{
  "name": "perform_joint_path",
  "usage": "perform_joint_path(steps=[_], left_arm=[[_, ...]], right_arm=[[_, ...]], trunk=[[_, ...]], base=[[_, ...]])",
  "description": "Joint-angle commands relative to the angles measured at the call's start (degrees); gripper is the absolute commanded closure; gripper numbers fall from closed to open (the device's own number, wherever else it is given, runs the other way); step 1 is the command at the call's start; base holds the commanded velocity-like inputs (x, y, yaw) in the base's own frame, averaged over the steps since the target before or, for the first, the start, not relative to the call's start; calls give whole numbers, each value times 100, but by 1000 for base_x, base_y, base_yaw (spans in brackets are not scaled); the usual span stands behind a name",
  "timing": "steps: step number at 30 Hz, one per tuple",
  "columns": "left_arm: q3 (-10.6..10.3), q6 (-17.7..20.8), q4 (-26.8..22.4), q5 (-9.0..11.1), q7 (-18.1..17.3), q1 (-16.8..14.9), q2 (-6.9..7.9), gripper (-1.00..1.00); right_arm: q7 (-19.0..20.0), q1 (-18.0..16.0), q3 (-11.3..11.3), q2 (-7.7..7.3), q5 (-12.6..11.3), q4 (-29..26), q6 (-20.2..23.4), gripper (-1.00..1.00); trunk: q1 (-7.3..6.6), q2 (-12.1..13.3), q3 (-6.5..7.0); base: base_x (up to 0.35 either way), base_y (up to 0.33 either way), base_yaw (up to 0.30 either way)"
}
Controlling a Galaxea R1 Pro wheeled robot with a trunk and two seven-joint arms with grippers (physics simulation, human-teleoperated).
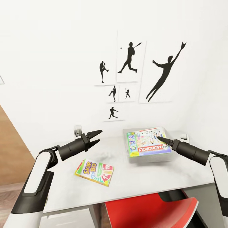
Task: Put all the toys in the child's room - the three board games (two on the bed and one on the table), the two jigsaw puzzles on the table, and the tennis ball on the table - inside the toy box on the table in the child's room.
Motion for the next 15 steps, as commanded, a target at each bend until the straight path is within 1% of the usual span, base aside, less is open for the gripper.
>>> perform_joint_path(steps=[1,7,11,15], left_arm=[[5,25,-2,23,19,-5,0,-100],[5,24,-2,22,17,-5,0,-100],[5,24,-7,22,13,-8,0,-100],[5,24,-9,22,11,-9,0,-100]], right_arm=[[43,-8,-7,1,33,0,27,100],[44,-8,-4,2,33,0,27,100],[45,-8,-2,-3,33,0,27,100],[48,-8,0,-1,33,0,27,100]], trunk=[[4,-12,-13],[4,-12,-13],[4,-12,-13],[4,-12,-13]], base=[[12,-16,-145],[6,-8,-168],[25,-66,-72],[84,-166,-33]])
